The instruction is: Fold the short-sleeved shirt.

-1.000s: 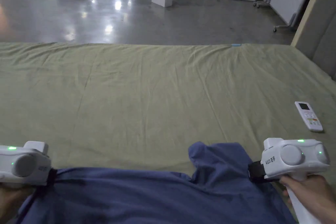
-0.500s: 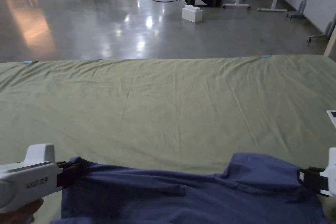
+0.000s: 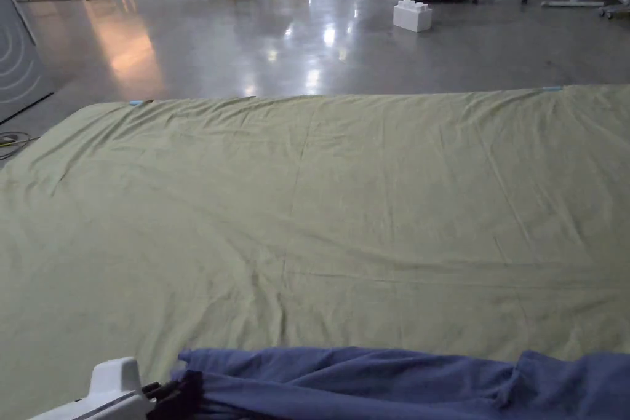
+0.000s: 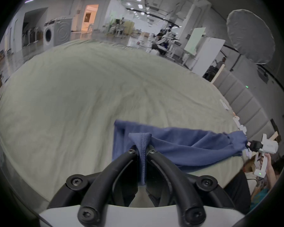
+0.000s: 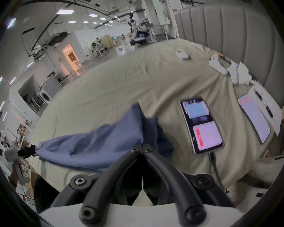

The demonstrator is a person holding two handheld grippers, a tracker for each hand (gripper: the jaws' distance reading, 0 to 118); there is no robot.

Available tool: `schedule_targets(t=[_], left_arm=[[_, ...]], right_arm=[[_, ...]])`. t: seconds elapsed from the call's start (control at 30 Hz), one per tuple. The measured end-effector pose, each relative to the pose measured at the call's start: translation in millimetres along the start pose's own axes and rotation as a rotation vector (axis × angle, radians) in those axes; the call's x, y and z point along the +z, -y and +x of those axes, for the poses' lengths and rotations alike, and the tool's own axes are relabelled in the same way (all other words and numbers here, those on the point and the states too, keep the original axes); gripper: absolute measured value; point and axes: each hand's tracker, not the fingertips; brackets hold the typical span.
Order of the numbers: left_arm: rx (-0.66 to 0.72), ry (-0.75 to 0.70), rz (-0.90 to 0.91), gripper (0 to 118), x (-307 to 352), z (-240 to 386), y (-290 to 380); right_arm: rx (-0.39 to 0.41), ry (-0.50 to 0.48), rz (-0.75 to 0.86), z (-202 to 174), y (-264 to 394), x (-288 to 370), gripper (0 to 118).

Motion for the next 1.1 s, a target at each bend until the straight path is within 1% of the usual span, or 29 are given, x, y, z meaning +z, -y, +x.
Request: schedule_targets(t=[0.03, 0.07, 0.1, 0.13, 0.17, 0.23, 0.3, 0.33, 0.37, 0.4, 0.43, 0.47, 0.5, 0.53, 0.57, 0.63, 0.67, 0.7, 0.73, 0.77, 0.8, 0.83, 0.87, 0.9, 0.93, 1.0, 1.03, 1.07, 1.1], left_arm=[[-0.006, -0.041, -0.006, 38, -6.4, -2.3, 2.5], [-0.002, -0.081, -0.037, 60, -12.6, -4.6, -0.6], [0.063, -0.078, -0.058, 85, -11.5, -9.7, -6.6], [0.09, -0.046, 0.014, 92, -2.8, -14.5, -8.5], [0.099, -0.011, 0.075, 92, 8.4, -19.0, -12.2], [0.077, -0.042, 0.101, 92, 38.8, -13.3, -26.4], [-0.02, -0.049, 0.225, 92, 76.5, -3.5, -36.5], [-0.083, -0.066, 0.277, 92, 100.4, 8.1, -40.6], [-0.147, -0.085, 0.344, 92, 120.1, 19.6, -42.2], [-0.186, -0.111, 0.412, 92, 135.4, 32.4, -41.3], [-0.215, -0.089, 0.444, 92, 151.8, 47.2, -40.5], [-0.244, -0.055, 0.483, 92, 171.9, 66.4, -36.5], [-0.267, -0.048, 0.537, 91, 185.5, 79.7, -31.7], [-0.299, -0.05, 0.583, 92, 200.0, 95.7, -25.8], [-0.343, -0.053, 0.618, 91, 211.3, 109.6, -19.6], [-0.411, -0.111, 0.676, 91, 224.2, 131.7, -8.1], [-0.427, -0.152, 0.694, 91, 227.3, 142.5, -3.7], [-0.437, -0.179, 0.697, 90, 229.2, 150.5, -1.1], [-0.446, -0.19, 0.703, 89, 231.3, 157.1, 1.6], [-0.434, -0.171, 0.704, 85, 234.2, 162.7, 4.4], [-0.432, -0.149, 0.706, 75, 237.2, 166.3, 6.1], [-0.425, -0.121, 0.706, 67, 240.5, 169.7, 7.6], [-0.414, -0.081, 0.691, 60, 241.7, 170.4, 7.2], [-0.413, -0.056, 0.673, 51, 242.8, 171.6, 7.9], [-0.408, -0.036, 0.644, 42, 242.4, 172.3, 8.3], [-0.402, -0.028, 0.634, 2, 239.3, 171.9, 10.1], [-0.388, -0.033, 0.634, 2, 238.6, 172.1, 12.9], [-0.383, -0.011, 0.606, 2, 238.5, 171.7, 13.0], [-0.386, -0.001, 0.595, 2, 238.9, 171.2, 13.2]], right_arm=[[0.005, 0.001, 0.002, 2.3, 0.6, -6.4, 0], [0.005, 0.008, 0.006, 3.2, 2.9, -10.2, 5], [-0.007, 0.016, 0.0, 4.6, 3.6, -13.2, 29], [-0.027, 0.024, -0.013, 5.3, 3.5, -12.8, 52], [-0.046, 0.029, 0.0, 10.1, 4.7, -8.2, 67], [-0.082, 0.034, 0.066, 10.4, -0.3, 10.9, 66], [-0.104, 0.05, 0.151, 6.5, -6.3, 38.5, 66], [-0.141, 0.035, 0.22, -1.1, -11.8, 58.5, 66], [-0.167, -0.019, 0.306, -9.6, -16.3, 77.9, 66], [-0.175, -0.056, 0.376, -19.0, -18.8, 94.0, 66], [-0.173, -0.067, 0.441, -28.9, -17.2, 109.3, 66], [-0.145, -0.076, 0.496, -43.3, -18.5, 125.1, 67], [-0.085, -0.06, 0.529, -57.6, -18.5, 137.5, 74], [-0.006, -0.017, 0.598, -75.8, -16.0, 152.8, 81], [0.074, 0.049, 0.707, -91.1, -10.4, 164.8, 83], [0.223, 0.067, 0.807, -110.3, -8.7, 184.4, 83], [0.198, 0.023, 0.765, -110.7, -2.8, 181.5, 83], [0.236, 0.001, 0.781, -111.0, -0.8, 181.4, 83], [0.227, -0.031, 0.744, -114.0, 1.0, 181.8, 83], [0.258, -0.052, 0.738, -117.1, 2.4, 184.0, 82], [0.277, -0.078, 0.718, -119.4, 4.2, 184.5, 75], [0.286, -0.092, 0.691, -123.7, 7.2, 183.8, 64], [0.301, -0.095, 0.686, -125.4, 10.5, 183.7, 49], [0.304, -0.091, 0.685, -126.8, 13.4, 183.3, 23], [0.31, -0.093, 0.678, -127.5, 16.5, 181.9, 10], [0.309, -0.125, 0.647, -130.0, 21.8, 180.1, 5], [0.271, -0.149, 0.598, -128.9, 25.4, 176.3, 0], [0.292, -0.13, 0.632, -131.4, 28.3, 178.0, 0], [0.294, -0.127, 0.618, -134.6, 30.2, 179.9, 0]])
